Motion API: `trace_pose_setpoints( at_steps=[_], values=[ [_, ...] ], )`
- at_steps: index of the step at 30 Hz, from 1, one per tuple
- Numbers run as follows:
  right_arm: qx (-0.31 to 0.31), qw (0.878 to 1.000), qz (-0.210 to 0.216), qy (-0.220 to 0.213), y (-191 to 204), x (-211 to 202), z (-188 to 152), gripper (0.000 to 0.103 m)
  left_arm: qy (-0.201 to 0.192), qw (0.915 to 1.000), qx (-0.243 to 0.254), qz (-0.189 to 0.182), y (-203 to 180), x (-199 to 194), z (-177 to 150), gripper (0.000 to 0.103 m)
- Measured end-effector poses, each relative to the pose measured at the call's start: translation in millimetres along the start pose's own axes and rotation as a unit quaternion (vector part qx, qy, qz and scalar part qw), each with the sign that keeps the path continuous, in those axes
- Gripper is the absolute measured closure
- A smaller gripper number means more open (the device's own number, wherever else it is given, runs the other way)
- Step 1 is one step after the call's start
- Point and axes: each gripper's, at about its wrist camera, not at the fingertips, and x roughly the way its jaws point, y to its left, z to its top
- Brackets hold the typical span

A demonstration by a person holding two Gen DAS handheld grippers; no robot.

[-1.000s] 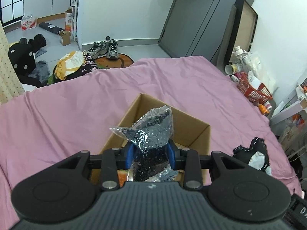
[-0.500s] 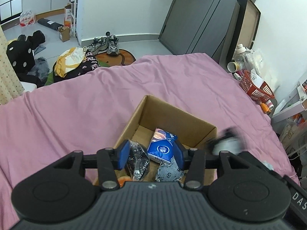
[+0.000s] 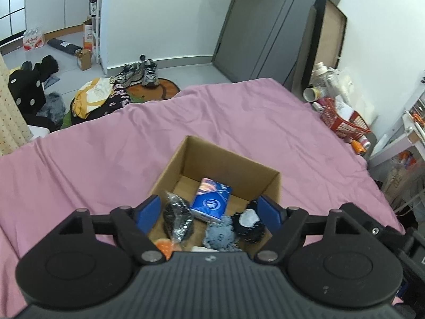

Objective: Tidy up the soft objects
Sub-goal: 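Open both tools to drop the two black items into the box, then move both tools toward the grey fluffy plush on the bed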

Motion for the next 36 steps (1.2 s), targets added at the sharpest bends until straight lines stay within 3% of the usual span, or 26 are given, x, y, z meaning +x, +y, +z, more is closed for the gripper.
trace_pose_setpoints(
  at_steps=[6, 13, 22, 26, 36],
  values=[
    [-0.003, 1.000, -0.005, -0.007, -7, -19, 8, 0.027, -0.008, 1.0000, 0.001, -0.006, -17, -14, -5, 0.024],
    [-0.002, 1.000, -0.012, -0.007, -21, -39, 13, 0.015, -0.026, 0.9992, 0.032, 0.005, -44, -30, -15, 0.023],
    [0.006, 0.999, -0.017, -0.033, -42, -67, 19, 0.000, -0.043, 0.9975, 0.054, -0.013, -78, -49, -28, 0.007],
    [0.015, 0.999, -0.018, -0.042, -53, -79, 23, 0.000, -0.049, 0.9972, 0.051, -0.023, -89, -57, -32, 0.000],
    [0.026, 0.999, -0.029, -0.037, -75, -96, 25, 0.000, -0.048, 0.9964, 0.059, -0.036, -115, -63, -44, 0.000]
  ],
)
